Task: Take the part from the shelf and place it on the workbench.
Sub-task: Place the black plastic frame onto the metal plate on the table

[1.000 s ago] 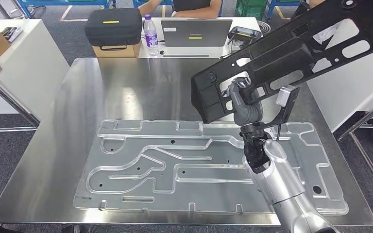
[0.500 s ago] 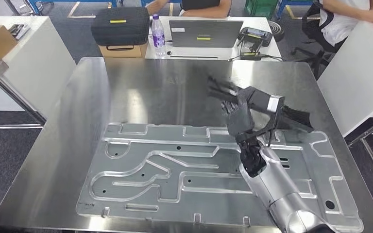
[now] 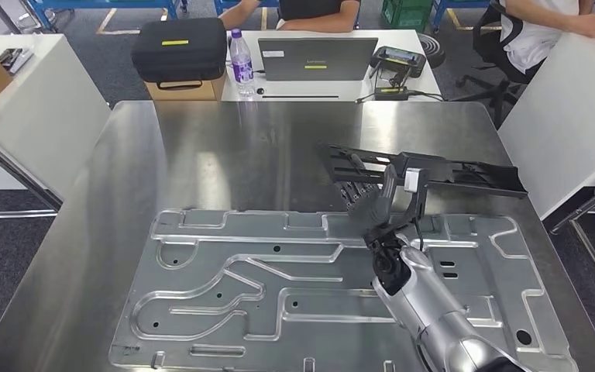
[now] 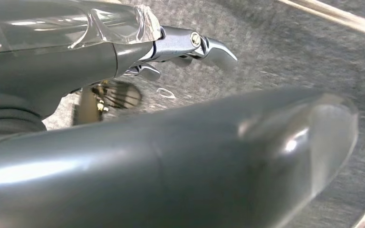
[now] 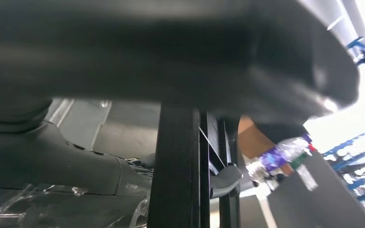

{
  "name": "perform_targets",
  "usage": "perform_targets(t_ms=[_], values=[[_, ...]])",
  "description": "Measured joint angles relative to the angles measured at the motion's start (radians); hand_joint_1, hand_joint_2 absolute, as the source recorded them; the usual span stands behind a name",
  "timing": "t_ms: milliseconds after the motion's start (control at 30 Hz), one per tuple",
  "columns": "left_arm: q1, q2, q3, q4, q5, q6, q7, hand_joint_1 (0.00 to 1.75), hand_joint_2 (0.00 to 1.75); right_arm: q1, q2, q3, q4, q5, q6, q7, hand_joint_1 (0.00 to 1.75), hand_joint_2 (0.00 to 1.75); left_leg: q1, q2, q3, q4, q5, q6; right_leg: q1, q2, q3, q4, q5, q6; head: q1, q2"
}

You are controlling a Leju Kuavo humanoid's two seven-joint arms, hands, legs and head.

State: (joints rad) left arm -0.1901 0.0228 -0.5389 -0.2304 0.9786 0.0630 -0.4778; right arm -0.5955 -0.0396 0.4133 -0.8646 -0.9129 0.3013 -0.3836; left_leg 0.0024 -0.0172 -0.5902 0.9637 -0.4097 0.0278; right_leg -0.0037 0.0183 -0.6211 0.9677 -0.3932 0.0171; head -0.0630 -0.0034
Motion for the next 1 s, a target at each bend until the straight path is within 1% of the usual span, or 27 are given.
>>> perform_targets(t_ms=[100, 133, 267, 400, 500, 533, 567, 600, 633, 667, 700, 733, 767, 800, 833, 867, 900, 933, 967, 1000], values=[[0.0, -0.002, 0.001, 0.0, 0.006, 0.007, 0.021, 0.0, 0.0, -0.001, 0.004, 0.013, 0.013, 0.018, -0.007, 0.018, 0.0, 0.0, -0.001, -0.003, 0.003, -0.003, 0.003, 0.004, 0.003, 0.001, 0.002, -0.001, 0.0, -0.019, 0.001, 0.0], [0.0, -0.002, 0.001, 0.0, 0.008, 0.01, 0.026, 0.0, 0.0, -0.001, 0.005, 0.019, 0.017, 0.023, -0.008, 0.025, 0.0, 0.0, -0.002, -0.003, 0.004, -0.003, 0.003, 0.005, 0.003, 0.0, 0.004, -0.003, 0.001, -0.019, 0.002, 0.0], [0.0, -0.002, 0.002, 0.0, 0.011, 0.019, 0.042, 0.0, 0.0, -0.001, 0.01, 0.036, 0.032, 0.025, -0.009, 0.044, 0.0, 0.0, -0.004, -0.004, 0.004, -0.003, 0.002, 0.012, 0.002, 0.0, 0.008, -0.012, 0.004, -0.003, 0.002, 0.0], [-0.004, -0.003, 0.002, 0.0, 0.011, 0.023, 0.063, 0.0, 0.0, -0.001, 0.017, 0.05, 0.042, 0.02, -0.007, 0.066, 0.0, 0.0, -0.01, -0.004, 0.003, 0.002, -0.004, 0.023, -0.006, -0.001, 0.011, -0.017, 0.006, 0.02, 0.002, 0.0], [-0.011, -0.003, 0.002, 0.0, 0.013, 0.027, 0.079, 0.0, 0.0, -0.002, 0.025, 0.057, 0.049, 0.012, -0.007, 0.076, 0.0, 0.0, -0.011, -0.004, 0.004, 0.002, -0.002, 0.029, -0.008, -0.001, 0.012, -0.019, 0.009, 0.028, 0.002, 0.0], [-0.013, -0.003, 0.002, 0.0, 0.014, 0.028, 0.08, 0.0, 0.0, -0.003, 0.027, 0.058, 0.05, 0.011, -0.006, 0.078, 0.0, 0.0, -0.009, -0.003, 0.006, -0.002, 0.003, 0.033, -0.007, 0.0, 0.013, -0.02, 0.012, 0.032, 0.001, 0.0], [-0.016, -0.003, 0.002, 0.0, 0.014, 0.028, 0.08, 0.0, 0.0, -0.003, 0.029, 0.059, 0.051, 0.011, -0.005, 0.078, 0.0, 0.0, -0.006, -0.001, 0.011, -0.01, 0.01, 0.038, -0.006, -0.001, 0.013, -0.017, 0.007, 0.035, 0.002, 0.0], [-0.017, -0.004, 0.002, 0.0, 0.014, 0.027, 0.08, 0.0, 0.0, -0.004, 0.029, 0.059, 0.052, 0.01, -0.003, 0.078, 0.0, 0.0, -0.002, 0.001, 0.015, -0.019, 0.017, 0.042, -0.005, -0.001, 0.008, -0.003, -0.007, 0.038, 0.003, 0.0], [-0.017, -0.004, 0.002, 0.0, 0.014, 0.027, 0.08, 0.0, 0.0, -0.005, 0.029, 0.061, 0.055, 0.009, 0.0, 0.078, 0.0, 0.0, 0.002, 0.003, 0.02, -0.028, 0.022, 0.045, -0.005, -0.002, -0.006, 0.036, -0.036, 0.04, 0.004, 0.0], [-0.017, -0.004, 0.002, 0.0, 0.014, 0.027, 0.079, 0.0, 0.0, -0.005, 0.029, 0.063, 0.058, 0.007, 0.003, 0.078, 0.0, 0.0, 0.004, 0.006, 0.022, -0.032, 0.025, 0.047, -0.007, -0.004, -0.028, 0.091, -0.072, 0.042, 0.005, 0.0], [-0.016, -0.004, 0.003, 0.0, 0.014, 0.026, 0.079, 0.0, 0.0, -0.005, 0.029, 0.065, 0.062, 0.005, 0.007, 0.078, 0.0, 0.0, 0.006, 0.009, 0.022, -0.032, 0.026, 0.047, -0.009, -0.005, -0.058, 0.164, -0.11, 0.045, 0.006, 0.0], [-0.015, -0.004, 0.003, 0.0, 0.014, 0.024, 0.079, 0.0, 0.0, -0.004, 0.029, 0.068, 0.066, 0.003, 0.01, 0.08, 0.0, 0.0, 0.006, 0.01, 0.021, -0.032, 0.027, 0.047, -0.012, -0.006, -0.085, 0.233, -0.139, 0.048, 0.006, 0.0], [-0.014, -0.004, 0.003, 0.0, 0.014, 0.023, 0.079, 0.0, 0.0, -0.003, 0.029, 0.07, 0.07, 0.002, 0.011, 0.085, 0.0, 0.0, 0.008, 0.012, 0.02, -0.032, 0.028, 0.045, -0.016, -0.007, -0.099, 0.272, -0.149, 0.051, 0.006, 0.0], [-0.014, -0.004, 0.004, 0.0, 0.015, 0.022, 0.08, 0.0, 0.0, -0.003, 0.029, 0.072, 0.073, 0.004, 0.007, 0.093, 0.0, 0.0, 0.011, 0.012, 0.019, -0.031, 0.028, 0.043, -0.02, -0.009, -0.097, 0.279, -0.142, 0.055, 0.006, 0.0], [-0.014, -0.005, 0.004, 0.0, 0.015, 0.021, 0.081, 0.0, 0.0, -0.006, 0.029, 0.076, 0.075, 0.014, -0.004, 0.106, 0.0, 0.0, 0.015, 0.013, 0.018, -0.03, 0.029, 0.039, -0.024, -0.011, -0.073, 0.242, -0.118, 0.059, 0.006, 0.0], [-0.014, -0.005, 0.006, 0.0, 0.015, 0.021, 0.084, 0.0, 0.0, -0.013, 0.029, 0.083, 0.077, 0.036, -0.021, 0.122, 0.0, 0.0, 0.019, 0.013, 0.017, -0.027, 0.028, 0.032, -0.029, -0.014, -0.033, 0.172, -0.083, 0.065, 0.006, 0.0], [-0.015, -0.004, 0.008, 0.0, 0.015, 0.02, 0.087, 0.0, 0.0, -0.025, 0.028, 0.095, 0.079, 0.08, -0.044, 0.141, 0.0, 0.0, 0.021, 0.012, 0.013, -0.023, 0.027, 0.023, -0.032, -0.015, 0.009, 0.099, -0.059, 0.071, 0.007, 0.0], [-0.015, -0.002, 0.01, 0.0, 0.016, 0.02, 0.091, 0.0, 0.0, -0.04, 0.027, 0.113, 0.081, 0.142, -0.068, 0.161, 0.0, 0.0, 0.023, 0.013, 0.009, -0.018, 0.026, 0.014, -0.032, -0.012, 0.038, 0.044, -0.041, 0.071, 0.007, 0.0], [-0.016, -0.001, 0.012, 0.0, 0.016, 0.019, 0.092, 0.0, 0.0, -0.06, 0.024, 0.136, 0.083, 0.223, -0.091, 0.183, 0.0, 0.0, 0.022, 0.013, 0.003, -0.014, 0.027, 0.004, -0.032, -0.009, 0.052, 0.01, -0.033, 0.067, 0.008, 0.0], [-0.015, 0.0, 0.014, 0.0, 0.017, 0.018, 0.093, 0.0, 0.0, -0.08, 0.019, 0.161, 0.084, 0.316, -0.112, 0.206, 0.0, 0.0, 0.021, 0.012, -0.003, -0.012, 0.03, -0.005, -0.029, -0.005, 0.05, 0.005, -0.035, 0.06, 0.008, 0.0]])
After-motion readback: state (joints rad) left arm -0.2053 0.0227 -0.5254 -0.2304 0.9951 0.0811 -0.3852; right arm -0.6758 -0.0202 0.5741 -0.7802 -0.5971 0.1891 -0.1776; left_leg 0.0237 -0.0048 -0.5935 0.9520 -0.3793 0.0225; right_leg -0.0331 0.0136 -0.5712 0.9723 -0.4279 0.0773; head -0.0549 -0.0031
